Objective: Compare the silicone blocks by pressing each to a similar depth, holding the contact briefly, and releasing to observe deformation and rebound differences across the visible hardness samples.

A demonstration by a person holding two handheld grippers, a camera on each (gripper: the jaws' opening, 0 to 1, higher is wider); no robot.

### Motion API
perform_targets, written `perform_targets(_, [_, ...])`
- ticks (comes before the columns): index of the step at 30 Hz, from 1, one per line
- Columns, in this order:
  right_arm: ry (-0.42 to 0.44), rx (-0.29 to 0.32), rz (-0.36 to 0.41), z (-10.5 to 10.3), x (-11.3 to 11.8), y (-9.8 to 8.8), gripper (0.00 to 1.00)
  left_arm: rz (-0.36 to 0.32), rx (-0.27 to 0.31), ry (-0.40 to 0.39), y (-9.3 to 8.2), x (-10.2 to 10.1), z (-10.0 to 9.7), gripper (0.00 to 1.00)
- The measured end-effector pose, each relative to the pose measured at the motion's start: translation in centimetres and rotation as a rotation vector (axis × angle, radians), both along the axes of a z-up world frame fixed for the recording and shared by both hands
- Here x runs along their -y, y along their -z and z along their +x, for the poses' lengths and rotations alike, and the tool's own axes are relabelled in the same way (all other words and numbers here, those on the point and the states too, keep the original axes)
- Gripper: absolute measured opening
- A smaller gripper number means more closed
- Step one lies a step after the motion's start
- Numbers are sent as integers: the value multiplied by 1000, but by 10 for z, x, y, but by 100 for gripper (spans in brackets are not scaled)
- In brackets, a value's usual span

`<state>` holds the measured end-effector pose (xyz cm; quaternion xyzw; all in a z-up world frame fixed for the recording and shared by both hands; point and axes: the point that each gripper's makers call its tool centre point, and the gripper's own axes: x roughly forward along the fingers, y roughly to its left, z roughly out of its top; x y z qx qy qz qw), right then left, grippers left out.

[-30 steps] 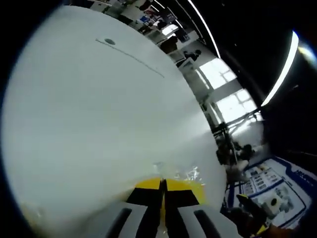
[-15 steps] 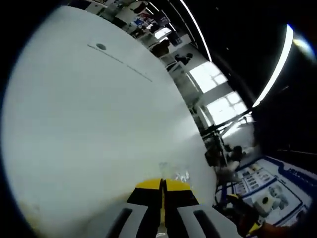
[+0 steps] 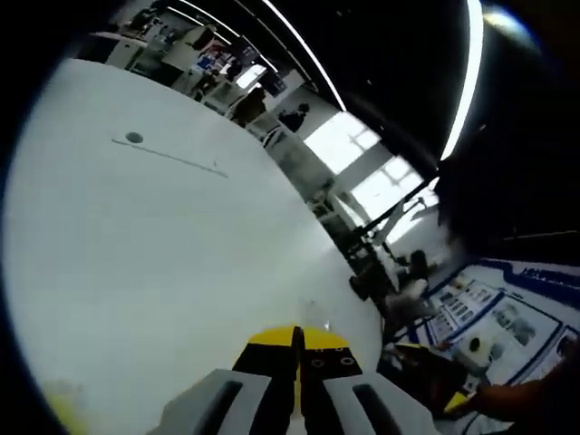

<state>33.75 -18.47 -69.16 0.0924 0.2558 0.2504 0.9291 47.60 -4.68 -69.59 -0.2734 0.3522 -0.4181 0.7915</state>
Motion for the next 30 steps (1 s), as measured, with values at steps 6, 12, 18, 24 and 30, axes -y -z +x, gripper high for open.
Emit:
perform_targets(6, [-14,17,-6,2,-4,-7,96,120,192,138,-30,10,-9,0])
perform_targets(12, [-25,34,-8,2,-11,-10,96,206,338,239,-52,18,-26,0])
perform_targets(18, [-53,38,-7,2,-20,-11,96,203,369,214,-69,11,-32,0])
perform_targets(24, [-98,59,-35,10,-26,-24,96,127,387,141,-104,6,-27,0])
perform_targets(30, [-103,115,-20,26,-29,-45,96,125,435,132,-125,-5,-28,0])
